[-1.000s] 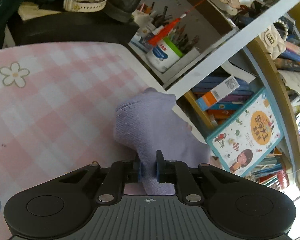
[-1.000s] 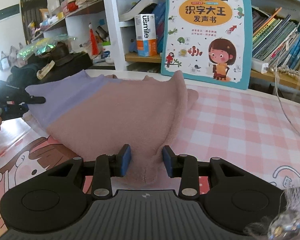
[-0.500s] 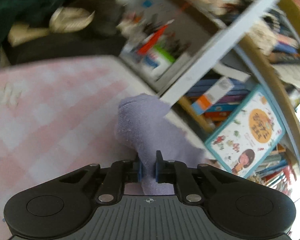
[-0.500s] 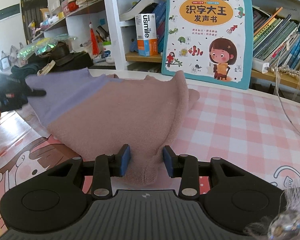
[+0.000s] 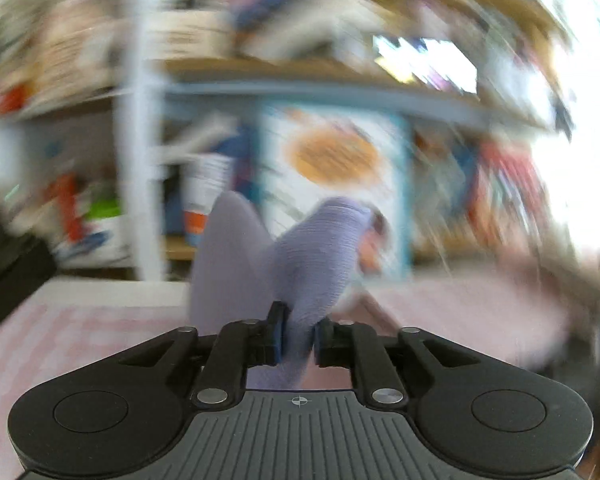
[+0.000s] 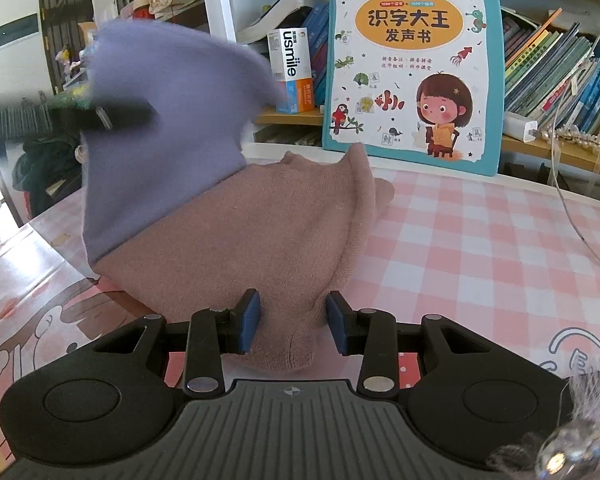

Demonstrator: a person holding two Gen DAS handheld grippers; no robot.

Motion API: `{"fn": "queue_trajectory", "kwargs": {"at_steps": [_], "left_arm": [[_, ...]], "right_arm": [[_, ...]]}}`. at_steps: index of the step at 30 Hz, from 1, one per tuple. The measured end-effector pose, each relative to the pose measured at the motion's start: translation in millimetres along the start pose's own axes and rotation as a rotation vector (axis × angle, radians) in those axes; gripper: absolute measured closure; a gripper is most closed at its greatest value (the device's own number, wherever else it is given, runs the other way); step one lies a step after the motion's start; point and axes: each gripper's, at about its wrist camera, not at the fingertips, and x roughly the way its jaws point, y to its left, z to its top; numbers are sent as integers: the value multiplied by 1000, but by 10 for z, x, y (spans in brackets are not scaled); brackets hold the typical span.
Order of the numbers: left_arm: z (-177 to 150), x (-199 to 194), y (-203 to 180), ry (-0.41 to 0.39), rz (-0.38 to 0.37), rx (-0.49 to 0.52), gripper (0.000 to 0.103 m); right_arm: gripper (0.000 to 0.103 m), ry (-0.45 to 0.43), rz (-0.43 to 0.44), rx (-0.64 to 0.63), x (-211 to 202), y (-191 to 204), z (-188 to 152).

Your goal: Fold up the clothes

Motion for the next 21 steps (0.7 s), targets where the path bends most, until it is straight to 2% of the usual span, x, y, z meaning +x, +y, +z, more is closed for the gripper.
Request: {"fn": "queue_trajectory", "kwargs": {"at_steps": [2,3,7,10,12,13,14,17,21], "left_arm": [[-164,182,-322,89,-24,156,83],[-243,252,-453,120,-26,221,88],[-401,279,-620,110,25,333,82],[-362,221,-563,112,-7,311,74],[-319,152,-503,110,-60,276,66],[-294,100,-464,107,-100,252,56],[-265,25,-411,99,-153,223,49],[-141,-188,-203,61,-274,135,49],[72,-314,197,-42,-284,-4,45]], "right_arm": [[67,-2,1,3,-3,-2,0],[67,-3,3,10,-6,-11,-5],[67,-5,15,42,-13,-52,-21],[66,-13,29,67,-28,-94,-29],[62,-16,45,95,-69,-146,-51],[58,-17,49,105,-95,-175,-57],[56,-25,51,119,-131,-209,-61],[52,-63,69,179,-252,-333,-46],[48,-120,151,280,-377,-493,-36]]}}
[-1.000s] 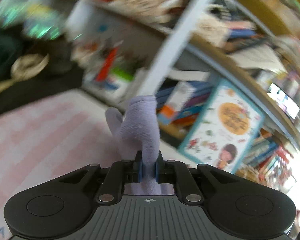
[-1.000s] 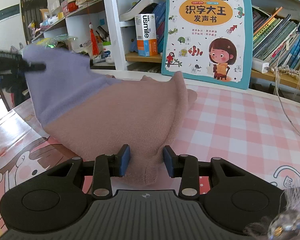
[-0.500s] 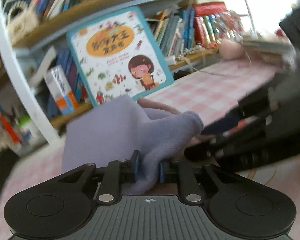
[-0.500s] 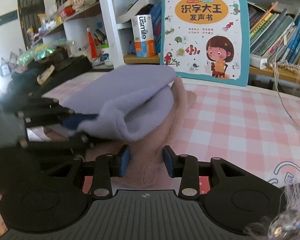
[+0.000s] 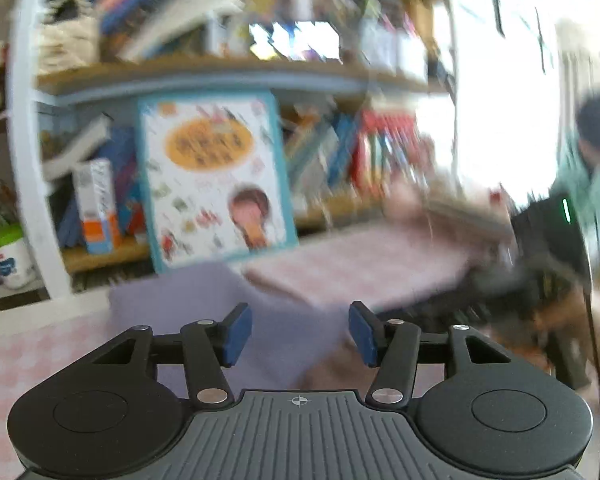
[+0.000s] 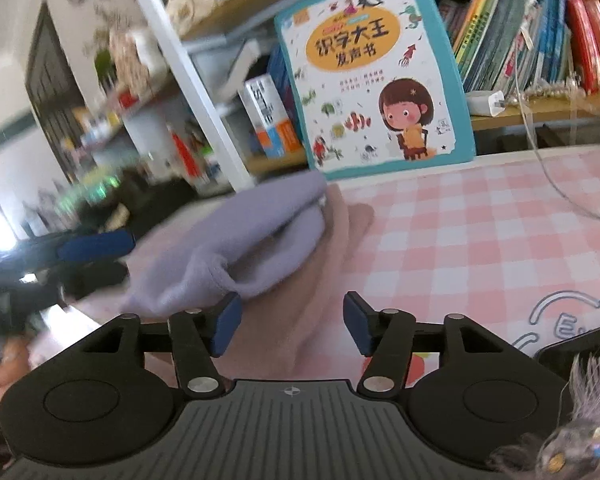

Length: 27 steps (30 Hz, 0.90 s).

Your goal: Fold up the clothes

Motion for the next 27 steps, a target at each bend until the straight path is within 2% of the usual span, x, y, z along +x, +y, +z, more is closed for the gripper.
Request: {"fn": "queue_trajectory", "kwargs": {"at_steps": [3,5,8,9,12,16,21,22,24,25,26,27], "left_arm": [[15,82,275,-18,60,-68,45],[-63,235,413,19,112,-81,47],[-214,397,524,98,103,-110,48],[-260,423,522,112,96,-98,48],[-358,419,402,109,110,26,47],[-466,409,246,105,127,172,46],[-485,381,233,88,120,182,46],[-480,382,244,87,116,176,46],[-475,378,251,87,113,170,46],[-473,377,251,88,114,168,45],[-471,376,250,89,114,169,44],[-469,373,252,91,114,170,43]], "right_arm": [[46,-19,67,91,-21,-88,35],[45,-40,90,151,-57,-145,51],[40,-69,112,240,-96,-207,70],[38,-65,126,269,-69,-214,73],[37,-38,155,340,46,-213,93],[37,55,87,324,377,-110,227],[37,120,-4,276,725,-3,336],[39,124,-22,264,759,13,362],[51,132,-68,226,812,69,396],[75,125,-77,182,791,150,404],[85,117,-85,137,767,235,411],[85,109,-92,91,744,319,418]]}}
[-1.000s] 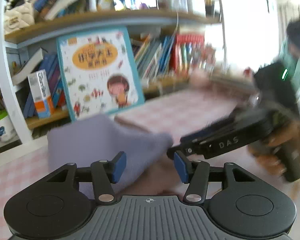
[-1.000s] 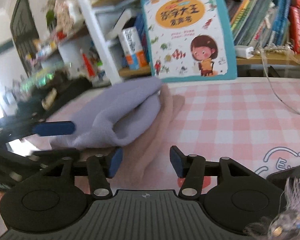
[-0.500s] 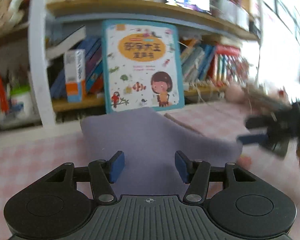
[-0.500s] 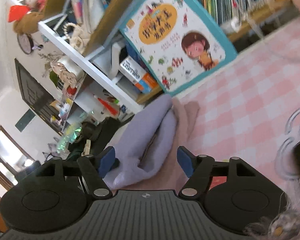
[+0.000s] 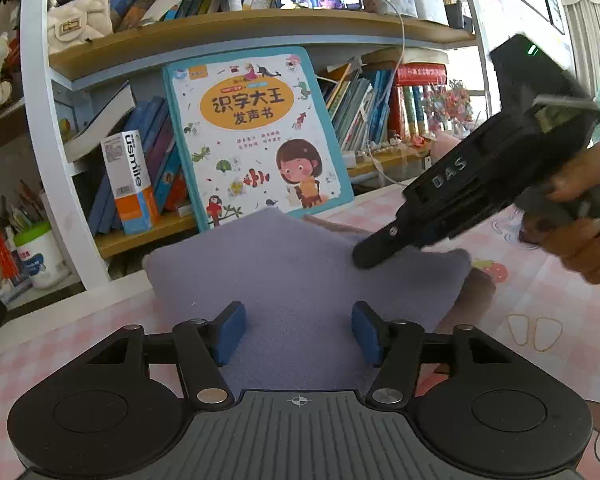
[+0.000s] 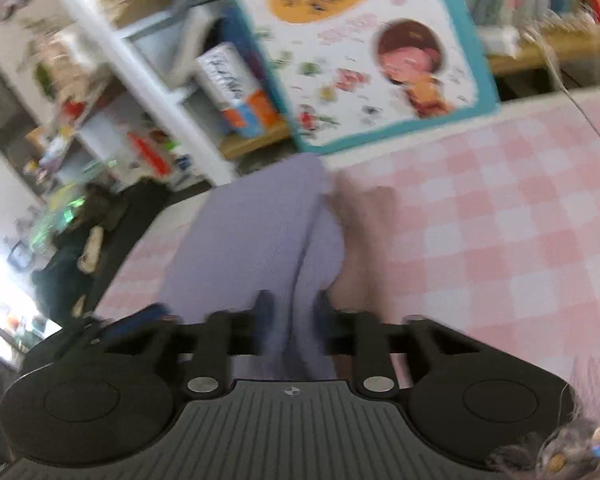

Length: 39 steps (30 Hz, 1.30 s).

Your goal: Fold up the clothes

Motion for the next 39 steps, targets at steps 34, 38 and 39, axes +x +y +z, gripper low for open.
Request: {"fn": "queue_trajectory", "kwargs": {"at_steps": [34,38,39], "left_arm": [[72,-72,303,18,-33,-202,40],[111,-236,365,-70,-42,-238,40],[119,-248,383,-76,-49,-251,40]], "right_arm": [[96,-6,32,35,-147,166,-126],[96,-104,-83,-309,-382,714,-256],[96,-94,-105,-314,-369,713,-276]]}}
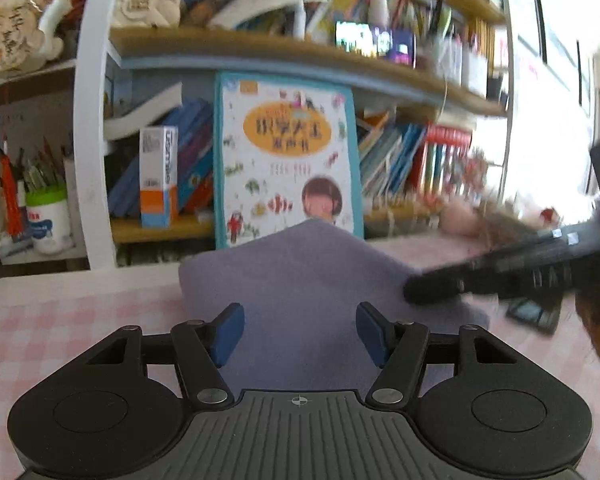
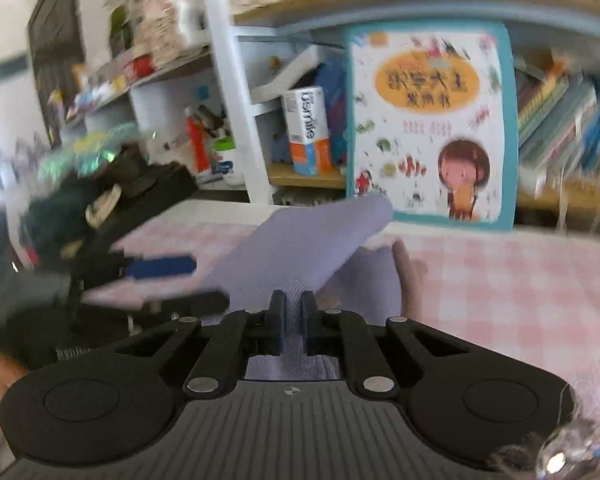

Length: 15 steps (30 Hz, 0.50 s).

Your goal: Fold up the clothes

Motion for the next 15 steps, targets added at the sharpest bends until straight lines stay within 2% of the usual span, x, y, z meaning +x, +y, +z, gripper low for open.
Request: {"fn": "queue_trajectory", "kwargs": {"at_steps": [3,6,7,8,9,10,11,12,15], "left_arm": [[15,24,42,17,1,-28,40],[20,45,104,22,37,-54,38],[26,43,141,18,49,-73,32],[29,43,184,16,59,-98,26],[31,48,232,18,63,-127,24],[30,58,280,23,60,-158,22],[25,77,331,36,44,-195,21],[17,98,378,50,26,-229,20],[-30,180,471,96,-23,-317,18]], "right_arm": [[96,68,-30,52,154,-156,-130],[94,130,-40,110,288,-329,-231],[89,133,-52,99,283,-305,-213],[78,131,-67,76,264,-269,-201],[71,130,-83,52,244,-233,-189],[55,124,-94,45,225,-233,-173],[49,113,-94,61,202,-273,-153],[47,112,-90,95,198,-338,-125],[36,134,-83,255,227,-592,-78]]}}
